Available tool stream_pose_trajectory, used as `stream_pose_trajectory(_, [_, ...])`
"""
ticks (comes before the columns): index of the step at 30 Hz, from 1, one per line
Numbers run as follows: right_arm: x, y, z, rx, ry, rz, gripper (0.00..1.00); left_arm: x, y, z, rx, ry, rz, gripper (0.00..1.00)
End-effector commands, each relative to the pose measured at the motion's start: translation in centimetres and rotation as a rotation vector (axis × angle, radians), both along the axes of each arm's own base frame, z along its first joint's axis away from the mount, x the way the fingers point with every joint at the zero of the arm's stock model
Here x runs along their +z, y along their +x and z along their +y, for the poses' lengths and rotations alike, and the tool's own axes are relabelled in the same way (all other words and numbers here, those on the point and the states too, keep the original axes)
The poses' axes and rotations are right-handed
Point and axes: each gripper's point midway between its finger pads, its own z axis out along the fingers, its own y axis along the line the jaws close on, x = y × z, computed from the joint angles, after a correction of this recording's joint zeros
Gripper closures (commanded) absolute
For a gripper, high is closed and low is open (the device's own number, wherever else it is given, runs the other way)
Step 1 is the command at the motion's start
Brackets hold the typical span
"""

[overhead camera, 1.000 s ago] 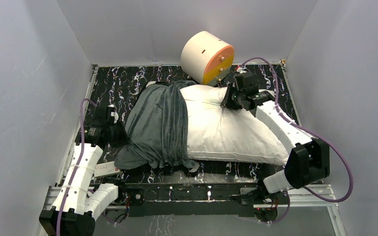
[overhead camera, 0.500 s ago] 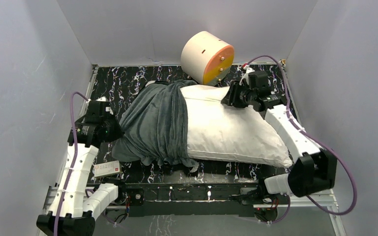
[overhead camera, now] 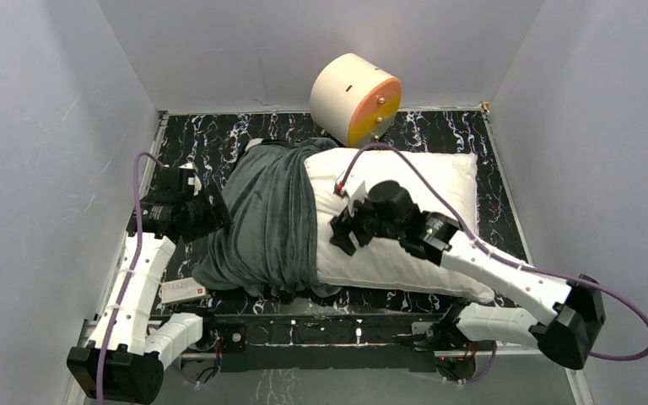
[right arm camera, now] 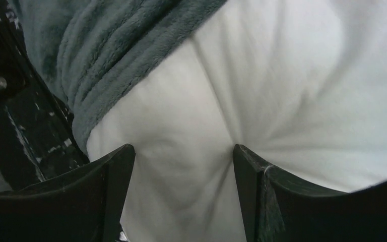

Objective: Remove the pillowcase from the pillow
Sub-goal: Remove the pillow from the pillowcase.

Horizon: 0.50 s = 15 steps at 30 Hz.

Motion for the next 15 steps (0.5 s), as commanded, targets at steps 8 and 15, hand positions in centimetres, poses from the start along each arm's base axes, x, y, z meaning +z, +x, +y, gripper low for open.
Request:
stream_pose_trajectory(8, [-0.4, -6.5, -0.8, 0.361, -0.296, -0.386, 0.18, 7.5, 0.5, -2.1, -0.117, -0.099, -0.219, 0.02])
stream_pose_trajectory(15, [-5.0, -7.1, -2.6, 0.386, -0.555, -0.416, 0.19, 8.4, -1.6, -8.9, -0.366, -0.431, -0.184, 0.04])
